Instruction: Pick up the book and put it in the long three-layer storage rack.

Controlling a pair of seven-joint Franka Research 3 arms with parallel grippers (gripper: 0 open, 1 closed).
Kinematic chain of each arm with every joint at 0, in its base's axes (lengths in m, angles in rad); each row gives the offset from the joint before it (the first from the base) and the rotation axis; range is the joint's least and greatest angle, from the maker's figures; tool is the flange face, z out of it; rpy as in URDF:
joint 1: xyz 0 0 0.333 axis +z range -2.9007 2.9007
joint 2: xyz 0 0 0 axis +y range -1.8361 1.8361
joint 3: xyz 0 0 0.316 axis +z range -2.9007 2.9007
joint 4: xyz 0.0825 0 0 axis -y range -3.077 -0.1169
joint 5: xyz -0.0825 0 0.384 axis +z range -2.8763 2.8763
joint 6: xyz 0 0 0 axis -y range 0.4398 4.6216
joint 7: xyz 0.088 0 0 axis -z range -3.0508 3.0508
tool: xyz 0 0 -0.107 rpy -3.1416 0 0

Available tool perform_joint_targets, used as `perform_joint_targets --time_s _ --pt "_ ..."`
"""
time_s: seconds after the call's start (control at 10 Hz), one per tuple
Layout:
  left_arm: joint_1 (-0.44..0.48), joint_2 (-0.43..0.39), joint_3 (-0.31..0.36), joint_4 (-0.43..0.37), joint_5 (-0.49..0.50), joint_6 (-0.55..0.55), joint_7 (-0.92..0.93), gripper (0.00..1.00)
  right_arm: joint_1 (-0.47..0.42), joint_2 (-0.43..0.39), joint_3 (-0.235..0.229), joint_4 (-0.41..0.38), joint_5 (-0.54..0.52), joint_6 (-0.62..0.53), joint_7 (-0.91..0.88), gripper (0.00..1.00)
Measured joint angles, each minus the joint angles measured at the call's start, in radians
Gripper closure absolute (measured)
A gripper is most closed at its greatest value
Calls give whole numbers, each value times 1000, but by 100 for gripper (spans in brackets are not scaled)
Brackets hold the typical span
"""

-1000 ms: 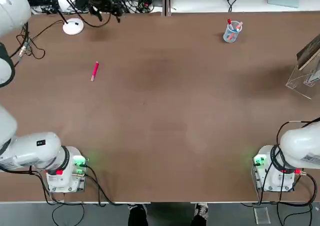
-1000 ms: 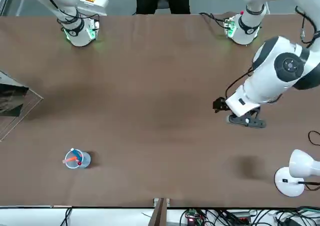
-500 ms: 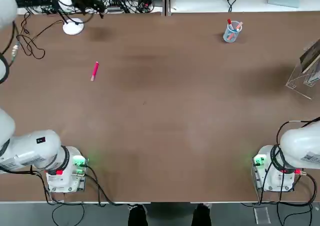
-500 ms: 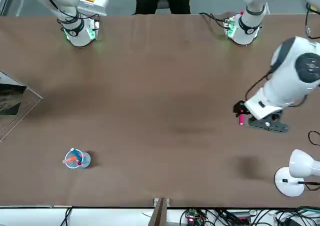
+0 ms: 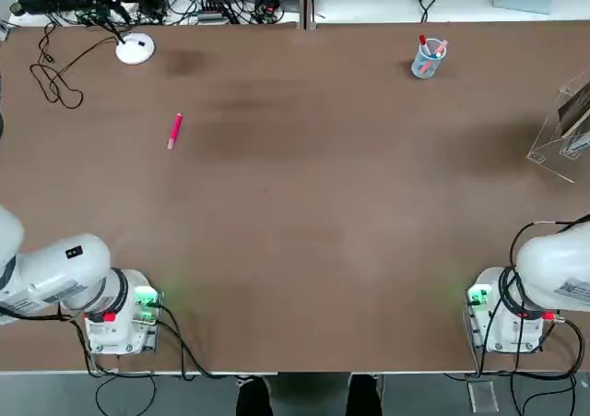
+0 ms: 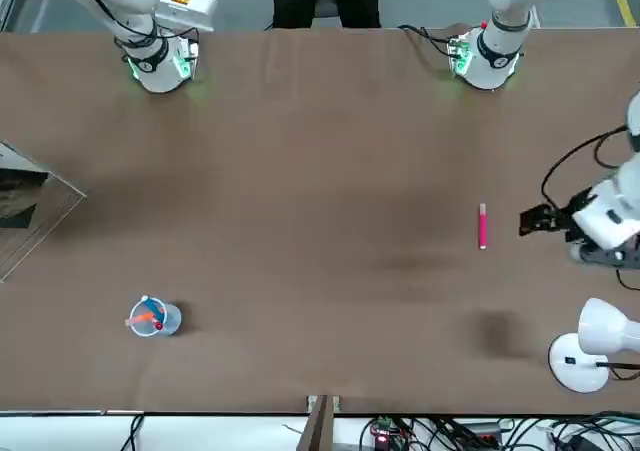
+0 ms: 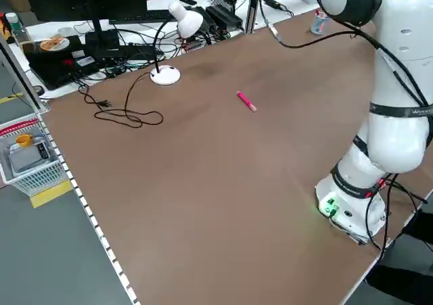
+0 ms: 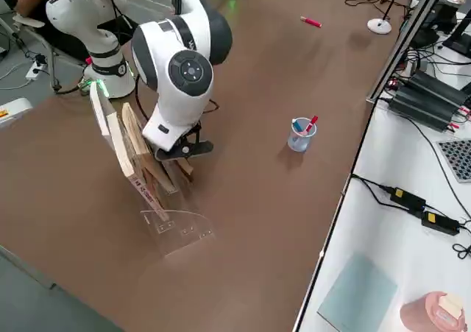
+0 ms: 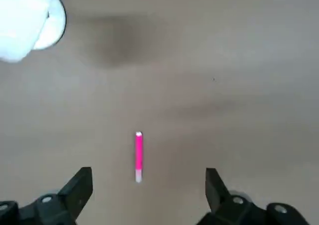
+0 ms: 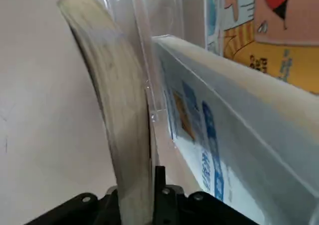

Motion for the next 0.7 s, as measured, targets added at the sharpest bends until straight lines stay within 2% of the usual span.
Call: perform_joint_targets --time_s 0.3,0.7 --pt "-8 -1 -3 36 -2 -43 -2 0 -5 16 0 8 0 1 6 85" --pt "-10 -2 -3 38 6 -48 -4 0 -7 33 0 18 3 3 15 85"
